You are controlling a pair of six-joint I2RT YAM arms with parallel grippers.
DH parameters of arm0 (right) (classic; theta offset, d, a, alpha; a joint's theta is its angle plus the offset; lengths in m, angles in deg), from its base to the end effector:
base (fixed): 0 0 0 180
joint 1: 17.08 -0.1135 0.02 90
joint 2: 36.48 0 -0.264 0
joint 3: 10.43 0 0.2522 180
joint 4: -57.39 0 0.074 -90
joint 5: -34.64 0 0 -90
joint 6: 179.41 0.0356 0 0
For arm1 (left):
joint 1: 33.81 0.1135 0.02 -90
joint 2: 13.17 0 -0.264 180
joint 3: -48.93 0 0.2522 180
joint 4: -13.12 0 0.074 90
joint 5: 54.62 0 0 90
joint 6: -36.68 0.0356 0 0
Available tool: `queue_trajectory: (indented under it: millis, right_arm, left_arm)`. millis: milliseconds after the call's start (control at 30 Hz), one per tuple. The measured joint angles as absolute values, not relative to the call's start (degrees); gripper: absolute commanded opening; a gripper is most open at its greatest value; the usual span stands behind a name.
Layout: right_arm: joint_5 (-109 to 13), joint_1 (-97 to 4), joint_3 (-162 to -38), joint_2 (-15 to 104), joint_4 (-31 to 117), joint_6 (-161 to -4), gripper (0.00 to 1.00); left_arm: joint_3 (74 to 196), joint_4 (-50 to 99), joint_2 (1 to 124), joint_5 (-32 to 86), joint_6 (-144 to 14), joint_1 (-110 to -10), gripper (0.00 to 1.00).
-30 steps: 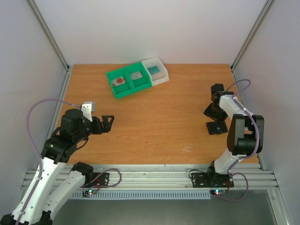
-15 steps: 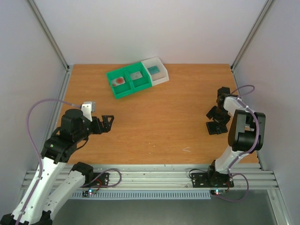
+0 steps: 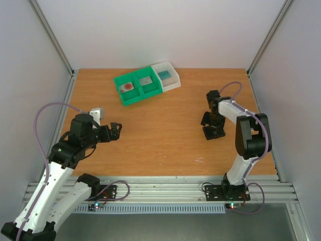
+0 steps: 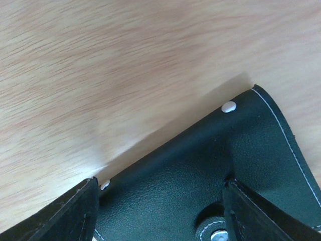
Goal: Take the credit cards out of the card holder
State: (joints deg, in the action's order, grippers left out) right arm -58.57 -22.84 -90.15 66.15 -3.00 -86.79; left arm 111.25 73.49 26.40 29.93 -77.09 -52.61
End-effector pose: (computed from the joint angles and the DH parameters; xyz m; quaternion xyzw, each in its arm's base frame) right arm 0.3214 0.0304 0.1641 -0.0257 0.9976 -0.0236 0.0603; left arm 0.1274 -0.0470 0.3124 -0.0179 0.8964 -0.1998 0.3953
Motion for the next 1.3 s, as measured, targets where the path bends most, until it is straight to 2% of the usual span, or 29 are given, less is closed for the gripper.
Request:
queue_trajectory:
  millis: [300, 700, 833, 1000, 1300]
  right_arm:
    - [-60.0, -39.7, -95.3, 70.3, -3.2, -88.3, 0.67]
    - [-58.6, -59.5, -94.1, 69.0, -0.6, -93.0, 0.64]
    - [-60.3, -60.7, -93.2, 64.0, -3.5, -92.2, 0.59]
    - [-64.0, -60.4, -93.9, 57.1, -9.4, -84.1, 0.55]
    - [-63.9, -60.4, -86.6, 55.7, -7.3, -67.6, 0.53]
  left_arm:
    - [111.2, 74.6, 26.6, 31.3, -77.3, -52.6, 0.99]
    - [111.7, 76.5, 30.3, 29.8, -77.6, -52.6, 0.98]
    - [111.7, 76.4, 31.5, 26.0, -78.4, -52.6, 0.96]
    - [111.0, 74.8, 31.6, 21.8, -79.9, -52.7, 0.94]
    - [108.7, 71.8, 36.9, 16.6, -82.0, -54.2, 0.89]
